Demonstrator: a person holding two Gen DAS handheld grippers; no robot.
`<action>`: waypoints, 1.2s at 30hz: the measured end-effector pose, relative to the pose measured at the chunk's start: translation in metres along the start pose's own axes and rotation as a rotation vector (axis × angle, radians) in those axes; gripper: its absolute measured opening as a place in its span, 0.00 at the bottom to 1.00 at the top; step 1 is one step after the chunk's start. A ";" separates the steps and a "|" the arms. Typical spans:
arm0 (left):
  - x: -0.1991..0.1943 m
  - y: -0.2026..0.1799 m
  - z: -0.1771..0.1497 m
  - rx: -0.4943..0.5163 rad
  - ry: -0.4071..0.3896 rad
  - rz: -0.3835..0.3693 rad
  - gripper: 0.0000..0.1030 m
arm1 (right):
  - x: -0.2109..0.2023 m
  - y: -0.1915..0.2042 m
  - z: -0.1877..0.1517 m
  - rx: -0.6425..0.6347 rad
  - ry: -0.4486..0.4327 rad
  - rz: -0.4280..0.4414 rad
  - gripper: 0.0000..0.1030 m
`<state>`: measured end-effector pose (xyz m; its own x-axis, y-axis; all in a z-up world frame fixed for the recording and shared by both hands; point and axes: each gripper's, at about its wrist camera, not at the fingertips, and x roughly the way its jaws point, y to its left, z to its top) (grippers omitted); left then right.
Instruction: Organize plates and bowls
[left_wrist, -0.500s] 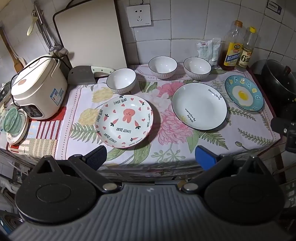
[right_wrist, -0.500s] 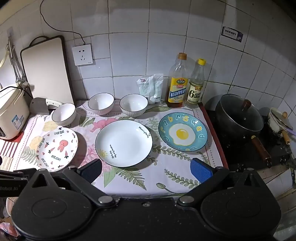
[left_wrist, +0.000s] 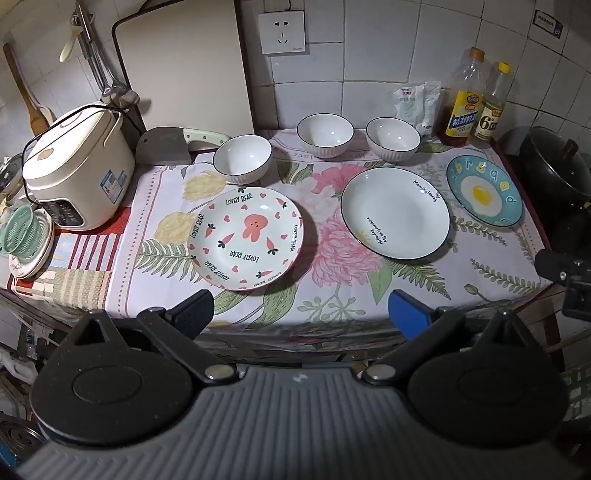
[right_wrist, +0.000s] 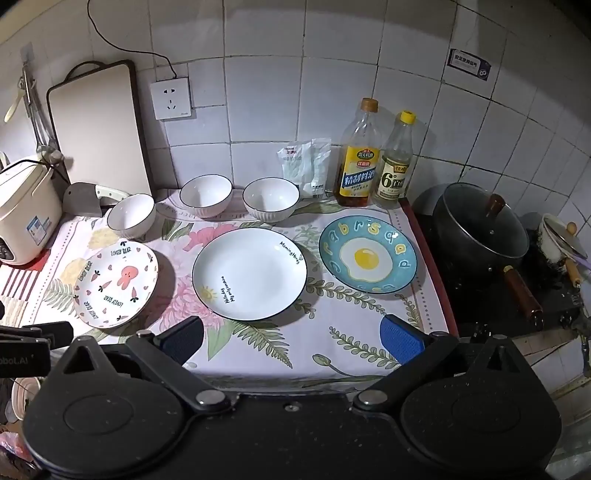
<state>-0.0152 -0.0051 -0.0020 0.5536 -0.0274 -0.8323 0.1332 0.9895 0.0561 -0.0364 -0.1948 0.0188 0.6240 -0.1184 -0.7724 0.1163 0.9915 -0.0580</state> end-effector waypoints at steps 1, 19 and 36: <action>0.001 0.007 0.002 -0.011 0.005 -0.009 0.99 | 0.000 0.000 0.001 0.000 0.002 0.000 1.00; 0.004 0.008 -0.001 -0.028 0.023 0.002 1.00 | 0.005 0.002 -0.003 -0.020 0.015 0.005 1.00; 0.006 0.008 -0.004 -0.027 0.045 0.013 1.00 | 0.008 0.003 -0.002 -0.036 0.018 0.009 1.00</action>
<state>-0.0138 0.0037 -0.0090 0.5172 -0.0091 -0.8558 0.1036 0.9933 0.0520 -0.0327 -0.1930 0.0106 0.6107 -0.1090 -0.7843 0.0829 0.9938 -0.0736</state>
